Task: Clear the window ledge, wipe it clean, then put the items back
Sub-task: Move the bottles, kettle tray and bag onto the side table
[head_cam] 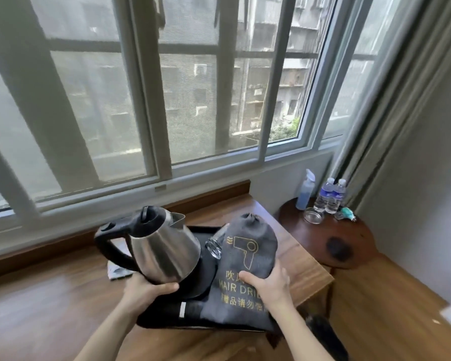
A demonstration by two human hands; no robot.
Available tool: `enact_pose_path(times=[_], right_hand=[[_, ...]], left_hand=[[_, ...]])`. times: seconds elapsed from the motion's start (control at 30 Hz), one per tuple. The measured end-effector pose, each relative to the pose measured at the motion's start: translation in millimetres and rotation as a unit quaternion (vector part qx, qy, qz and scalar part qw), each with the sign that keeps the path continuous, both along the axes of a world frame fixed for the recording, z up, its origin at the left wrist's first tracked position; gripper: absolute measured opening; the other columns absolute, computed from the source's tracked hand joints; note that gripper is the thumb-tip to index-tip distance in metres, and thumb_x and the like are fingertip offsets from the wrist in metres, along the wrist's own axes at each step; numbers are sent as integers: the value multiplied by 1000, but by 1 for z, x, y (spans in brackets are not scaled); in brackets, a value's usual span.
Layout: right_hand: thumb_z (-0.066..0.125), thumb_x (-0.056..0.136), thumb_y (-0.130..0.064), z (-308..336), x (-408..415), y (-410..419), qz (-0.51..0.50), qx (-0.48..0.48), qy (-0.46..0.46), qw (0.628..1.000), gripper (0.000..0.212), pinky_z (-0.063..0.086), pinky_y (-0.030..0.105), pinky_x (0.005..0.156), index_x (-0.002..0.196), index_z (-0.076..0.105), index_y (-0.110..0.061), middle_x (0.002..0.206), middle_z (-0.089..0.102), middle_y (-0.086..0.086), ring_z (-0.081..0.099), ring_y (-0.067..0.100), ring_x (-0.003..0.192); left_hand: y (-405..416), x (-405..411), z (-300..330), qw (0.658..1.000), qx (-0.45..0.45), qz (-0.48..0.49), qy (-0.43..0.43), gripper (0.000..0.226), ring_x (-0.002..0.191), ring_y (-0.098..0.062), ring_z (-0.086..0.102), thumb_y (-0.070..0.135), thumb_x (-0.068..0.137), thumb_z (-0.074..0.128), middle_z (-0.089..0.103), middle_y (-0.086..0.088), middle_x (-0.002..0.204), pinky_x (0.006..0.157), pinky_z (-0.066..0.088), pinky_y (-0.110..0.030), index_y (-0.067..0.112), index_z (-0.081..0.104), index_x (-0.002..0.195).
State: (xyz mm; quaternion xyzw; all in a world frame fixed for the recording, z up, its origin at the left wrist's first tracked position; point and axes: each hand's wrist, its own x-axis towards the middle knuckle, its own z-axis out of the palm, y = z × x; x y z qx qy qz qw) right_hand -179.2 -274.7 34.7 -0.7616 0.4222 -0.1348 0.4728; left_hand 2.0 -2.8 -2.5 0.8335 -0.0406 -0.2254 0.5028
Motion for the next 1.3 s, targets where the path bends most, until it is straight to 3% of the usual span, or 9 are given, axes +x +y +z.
enact_pose_path(times=[0.17,0.27,0.4,0.73,1.2,1.3], right_hand=[[77,38,-76,9,-27,-64,-37,-7,-10,999,128,39,47,109,148,38,-23,130,54,8,45,32,130],[86,48,-66,9,-38,-98,-70,-8,-4,998,118,36,46,112,145,41,-17,134,52,10,43,32,132],[74,35,-81,4,-47,-143,-112,-6,11,994,129,40,48,109,143,44,-15,133,54,10,46,33,129],[78,32,-80,-6,-60,-256,-215,1,-8,977,124,46,48,103,136,50,-18,124,60,6,53,31,121],[76,33,-81,-56,-86,-455,-231,30,14,972,126,44,51,105,137,49,-16,128,58,7,51,31,124],[77,33,-79,-74,-85,-500,-218,34,19,975,125,44,51,105,137,49,-17,127,57,7,51,31,124]], left_hand=[[-80,2,-8,999,10,-42,2,95,99,-17,68,66,23,93,74,5,100,89,55,-43,21,70,103],[-130,5,-6,997,3,-69,-15,94,103,-18,66,66,24,93,73,6,104,92,54,-43,24,70,105],[-196,5,5,994,-10,-107,-26,93,100,-16,67,65,22,93,74,8,100,91,54,-42,23,70,103],[-353,31,-5,982,0,-186,-17,99,103,-20,65,70,17,91,71,4,103,91,54,-43,25,68,103],[-557,1,-42,980,82,-182,-24,134,114,-29,56,83,5,77,62,-8,115,97,49,-43,9,58,114],[-595,-5,-60,982,95,-163,-15,132,114,-30,55,82,5,79,61,-10,115,97,48,-42,8,58,113]])
